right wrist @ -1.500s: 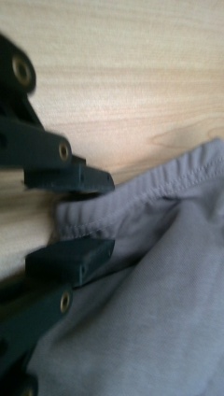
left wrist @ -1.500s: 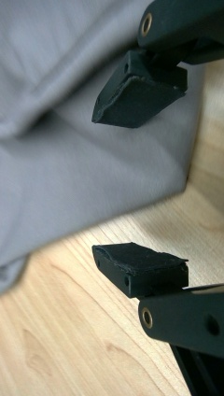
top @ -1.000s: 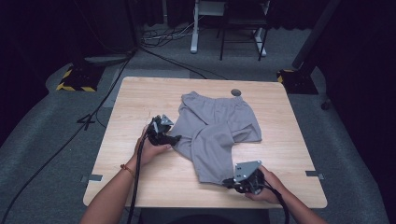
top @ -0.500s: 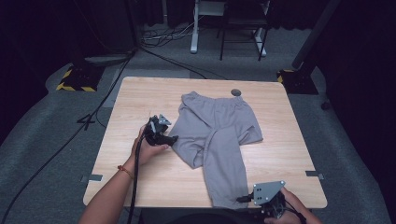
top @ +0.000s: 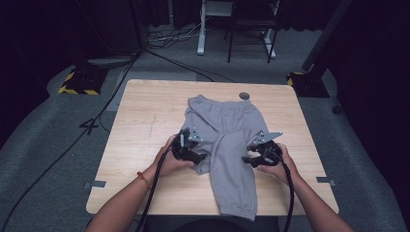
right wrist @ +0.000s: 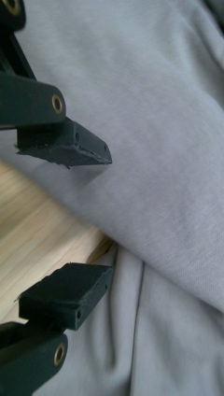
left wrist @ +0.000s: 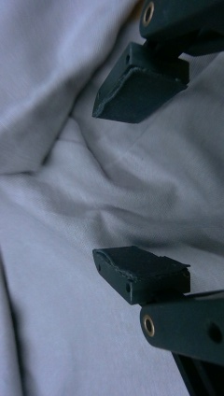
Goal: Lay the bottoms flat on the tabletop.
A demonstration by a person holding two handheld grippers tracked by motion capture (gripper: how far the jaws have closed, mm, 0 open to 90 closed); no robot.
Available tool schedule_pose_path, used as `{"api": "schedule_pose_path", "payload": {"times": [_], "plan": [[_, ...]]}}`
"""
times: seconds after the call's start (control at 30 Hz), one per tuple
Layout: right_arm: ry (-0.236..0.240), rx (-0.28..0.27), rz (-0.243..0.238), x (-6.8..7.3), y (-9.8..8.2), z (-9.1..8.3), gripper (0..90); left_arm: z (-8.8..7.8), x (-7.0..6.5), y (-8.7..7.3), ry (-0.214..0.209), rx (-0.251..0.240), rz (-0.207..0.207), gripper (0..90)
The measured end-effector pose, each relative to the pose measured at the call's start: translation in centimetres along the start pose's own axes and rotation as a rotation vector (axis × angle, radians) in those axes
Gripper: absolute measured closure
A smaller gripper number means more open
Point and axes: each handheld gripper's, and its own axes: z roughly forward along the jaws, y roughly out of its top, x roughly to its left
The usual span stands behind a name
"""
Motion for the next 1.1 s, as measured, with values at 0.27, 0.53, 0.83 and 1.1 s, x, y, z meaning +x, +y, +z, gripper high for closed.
{"api": "schedule_pose_path", "payload": {"times": [0.27,0.53,0.83,1.1], "plan": [[0.057,0.031,-0.125,2.1,-0.2,0.7,85.5,0.4,0.6,-1.0,-0.029,-0.034,-0.038,26.5],[0.123,0.039,-0.138,3.5,-2.0,-2.7,86.8,-0.2,1.0,-1.5,-0.004,-0.019,-0.056,26.5],[0.131,0.085,-0.069,5.0,-7.9,-9.6,83.5,-2.1,2.0,-3.4,0.052,0.012,-0.096,26.5],[0.011,0.019,-0.003,3.8,-6.8,-10.8,44.9,-3.0,2.1,-4.4,0.051,0.015,-0.127,25.1]]}}
